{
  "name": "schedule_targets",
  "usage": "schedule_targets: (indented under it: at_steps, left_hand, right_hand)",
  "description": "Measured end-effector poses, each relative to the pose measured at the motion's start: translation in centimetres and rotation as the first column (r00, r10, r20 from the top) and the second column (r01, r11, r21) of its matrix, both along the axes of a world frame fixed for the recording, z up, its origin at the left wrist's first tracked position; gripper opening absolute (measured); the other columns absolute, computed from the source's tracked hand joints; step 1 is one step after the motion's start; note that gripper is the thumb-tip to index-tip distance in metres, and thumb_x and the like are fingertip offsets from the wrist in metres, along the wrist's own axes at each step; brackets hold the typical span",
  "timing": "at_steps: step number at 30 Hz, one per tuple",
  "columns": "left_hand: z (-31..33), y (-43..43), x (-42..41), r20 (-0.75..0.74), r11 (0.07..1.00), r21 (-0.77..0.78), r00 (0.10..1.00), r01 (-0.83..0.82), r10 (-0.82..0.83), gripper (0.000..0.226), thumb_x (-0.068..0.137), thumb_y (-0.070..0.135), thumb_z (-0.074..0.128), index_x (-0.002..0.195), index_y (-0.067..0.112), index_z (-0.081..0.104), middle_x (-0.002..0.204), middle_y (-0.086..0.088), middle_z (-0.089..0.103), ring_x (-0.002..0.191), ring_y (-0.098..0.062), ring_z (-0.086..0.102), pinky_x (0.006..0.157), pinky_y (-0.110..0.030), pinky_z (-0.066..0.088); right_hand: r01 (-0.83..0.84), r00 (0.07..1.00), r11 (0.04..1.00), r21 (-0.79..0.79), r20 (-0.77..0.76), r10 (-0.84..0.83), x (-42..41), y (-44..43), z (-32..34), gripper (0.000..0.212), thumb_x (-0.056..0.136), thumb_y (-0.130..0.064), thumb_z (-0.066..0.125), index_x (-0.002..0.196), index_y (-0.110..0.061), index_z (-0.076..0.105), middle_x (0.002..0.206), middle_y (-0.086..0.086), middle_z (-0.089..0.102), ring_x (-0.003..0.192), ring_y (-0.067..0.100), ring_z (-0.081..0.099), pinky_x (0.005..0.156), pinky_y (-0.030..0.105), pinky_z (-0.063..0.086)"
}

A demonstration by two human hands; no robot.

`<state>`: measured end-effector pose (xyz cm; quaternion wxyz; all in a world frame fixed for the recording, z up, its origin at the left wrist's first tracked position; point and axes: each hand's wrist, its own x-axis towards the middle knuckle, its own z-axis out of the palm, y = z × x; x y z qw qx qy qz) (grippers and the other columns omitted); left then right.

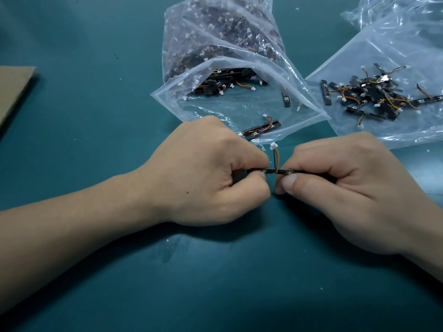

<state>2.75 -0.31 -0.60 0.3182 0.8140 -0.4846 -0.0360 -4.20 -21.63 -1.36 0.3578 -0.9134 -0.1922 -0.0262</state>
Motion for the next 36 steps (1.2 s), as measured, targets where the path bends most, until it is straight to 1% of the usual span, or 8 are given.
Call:
schedule_targets:
  at_steps: [3,6,9,14,19,24,30,36]
  left_hand:
    - [-0.22,-0.05,-0.02,0.007,1.000,0.003,1.000,-0.022,0.021,0.044,0.084,0.023,0.057,0.057,0.041,0.027,0.048,0.009,0.028,0.046,-0.009,0.031,0.055,-0.029,0.033]
    - [-0.20,-0.09,-0.12,0.022,1.000,0.014,1.000,-0.022,0.022,0.046,0.083,0.020,0.058,0.058,0.041,0.025,0.048,0.009,0.027,0.046,-0.011,0.030,0.056,-0.030,0.032]
    - [-0.17,0.01,0.05,0.016,1.000,0.020,1.000,-0.015,0.015,0.045,0.084,0.020,0.058,0.058,0.040,0.027,0.048,0.009,0.028,0.046,-0.010,0.031,0.056,-0.029,0.032]
    - [-0.22,-0.01,-0.07,0.002,1.000,0.004,1.000,-0.028,0.028,0.044,0.084,0.022,0.058,0.057,0.040,0.028,0.048,0.008,0.030,0.046,-0.012,0.032,0.055,-0.031,0.034]
    - [-0.11,-0.05,-0.08,0.006,1.000,0.007,1.000,-0.021,0.021,0.043,0.084,0.022,0.057,0.057,0.039,0.028,0.048,0.008,0.030,0.046,-0.013,0.032,0.054,-0.031,0.035]
    - [-0.10,-0.03,0.00,0.004,1.000,0.006,1.000,-0.013,0.013,0.043,0.084,0.022,0.058,0.058,0.040,0.029,0.048,0.008,0.031,0.046,-0.014,0.033,0.053,-0.031,0.035]
    - [-0.24,0.02,-0.02,-0.003,1.000,0.010,1.000,-0.013,0.013,0.042,0.084,0.023,0.058,0.057,0.039,0.030,0.048,0.008,0.031,0.046,-0.013,0.033,0.054,-0.031,0.035]
    - [-0.11,-0.08,0.12,0.008,1.000,0.022,1.000,-0.004,0.004,0.043,0.085,0.022,0.057,0.058,0.040,0.029,0.049,0.008,0.031,0.047,-0.015,0.034,0.052,-0.033,0.038]
  right_hand:
    - [0.012,1.000,1.000,-0.022,0.002,-0.012,0.01,0.10,-0.14,0.025,0.094,-0.029,0.058,0.074,-0.018,0.070,0.063,-0.002,0.057,0.064,0.018,0.058,0.058,0.039,0.044]
    - [0.023,1.000,0.999,-0.039,0.014,-0.023,-0.06,0.24,-0.03,0.024,0.094,-0.031,0.057,0.078,-0.021,0.071,0.065,-0.002,0.059,0.065,0.017,0.059,0.057,0.041,0.045]
    - [0.016,1.000,0.999,-0.040,0.015,-0.016,-0.07,0.21,-0.03,0.021,0.093,-0.025,0.061,0.075,-0.020,0.072,0.064,-0.002,0.058,0.064,0.017,0.059,0.058,0.040,0.044]
    - [0.014,1.000,0.998,-0.069,0.022,-0.013,-0.04,0.22,-0.03,0.022,0.094,-0.026,0.059,0.077,-0.018,0.071,0.065,0.000,0.060,0.064,0.017,0.059,0.059,0.043,0.045]
    - [-0.016,0.999,0.999,-0.048,0.026,0.018,0.06,0.23,0.03,0.022,0.092,-0.021,0.063,0.072,-0.018,0.069,0.062,-0.006,0.052,0.063,0.015,0.055,0.057,0.038,0.042]
    - [0.006,0.999,0.998,-0.064,0.038,-0.004,-0.08,0.16,-0.03,0.023,0.091,-0.019,0.062,0.069,-0.015,0.066,0.061,-0.001,0.052,0.062,0.018,0.054,0.056,0.041,0.042]
    - [0.005,0.999,0.997,-0.072,0.043,-0.002,-0.04,0.23,-0.09,0.023,0.091,-0.019,0.062,0.069,-0.015,0.066,0.061,-0.001,0.052,0.061,0.017,0.054,0.056,0.042,0.041]
    - [-0.004,0.999,0.998,-0.060,0.054,0.008,-0.02,0.07,-0.17,0.023,0.091,-0.017,0.062,0.068,-0.013,0.068,0.060,-0.001,0.051,0.060,0.017,0.053,0.056,0.039,0.041]
